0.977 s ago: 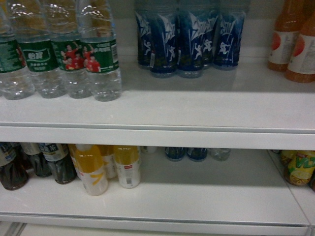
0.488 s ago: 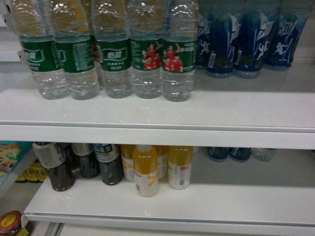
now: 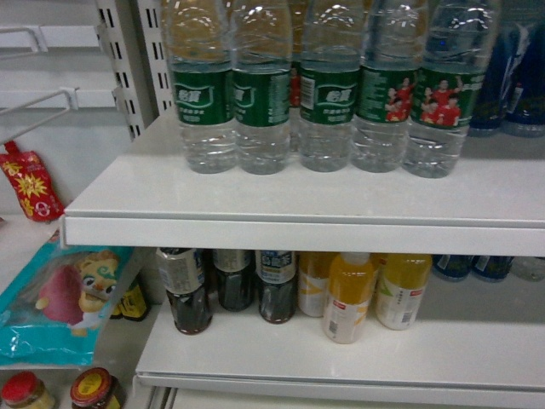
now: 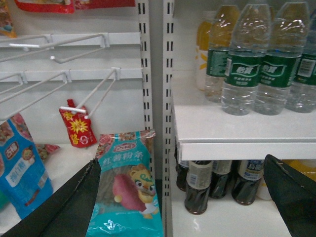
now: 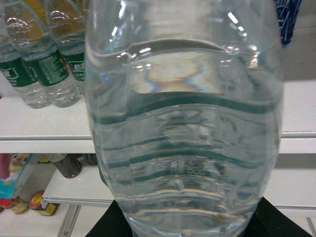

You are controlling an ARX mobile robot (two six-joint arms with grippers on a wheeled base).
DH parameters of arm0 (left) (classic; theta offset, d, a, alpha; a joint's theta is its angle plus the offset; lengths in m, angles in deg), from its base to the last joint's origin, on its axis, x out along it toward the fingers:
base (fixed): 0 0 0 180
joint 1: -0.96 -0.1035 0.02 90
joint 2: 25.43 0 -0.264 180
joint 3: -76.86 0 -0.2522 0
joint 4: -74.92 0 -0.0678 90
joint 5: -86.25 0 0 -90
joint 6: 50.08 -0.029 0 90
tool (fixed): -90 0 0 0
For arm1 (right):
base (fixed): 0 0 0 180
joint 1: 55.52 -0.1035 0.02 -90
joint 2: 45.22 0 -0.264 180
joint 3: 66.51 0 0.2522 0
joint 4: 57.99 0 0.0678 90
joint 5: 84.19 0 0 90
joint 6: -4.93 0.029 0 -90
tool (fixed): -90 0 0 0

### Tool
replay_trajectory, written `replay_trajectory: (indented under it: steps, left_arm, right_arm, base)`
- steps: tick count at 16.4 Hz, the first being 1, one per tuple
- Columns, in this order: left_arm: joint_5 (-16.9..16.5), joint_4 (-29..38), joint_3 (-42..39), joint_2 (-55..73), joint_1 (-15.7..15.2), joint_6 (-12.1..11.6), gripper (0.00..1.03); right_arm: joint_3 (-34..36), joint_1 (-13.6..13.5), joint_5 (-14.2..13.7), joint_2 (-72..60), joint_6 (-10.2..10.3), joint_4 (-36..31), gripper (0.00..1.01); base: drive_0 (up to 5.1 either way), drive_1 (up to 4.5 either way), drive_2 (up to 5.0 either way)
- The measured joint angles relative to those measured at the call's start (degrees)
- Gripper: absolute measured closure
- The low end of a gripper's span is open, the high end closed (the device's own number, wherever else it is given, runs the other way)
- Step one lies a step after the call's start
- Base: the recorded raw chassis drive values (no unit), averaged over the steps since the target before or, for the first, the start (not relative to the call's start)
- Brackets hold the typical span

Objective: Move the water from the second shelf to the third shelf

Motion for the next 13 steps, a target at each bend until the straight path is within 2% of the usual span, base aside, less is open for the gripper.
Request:
replay_trajectory:
  steps: [8,10,13]
  left_arm:
    - [0.0,0.0,0.0,0.0,0.0,0.0,0.05]
    - [0.2,-0.2,0.0,0.0,0.0,0.0,0.05]
    - [0.0,0.0,0.0,0.0,0.0,0.0,0.05]
  right_arm:
    - [0.0,0.0,0.0,0.0,0.0,0.0,0.65]
    - [0.0,-0.1,0.9,0.0,0.0,-0.6,0.65]
    - [0.0,0.0,0.0,0.0,0.0,0.1,0.65]
  base:
    - [-4.9,2.51,2.5]
    - [0.0,0.00,0.0]
    - [0.0,0.00,0.0]
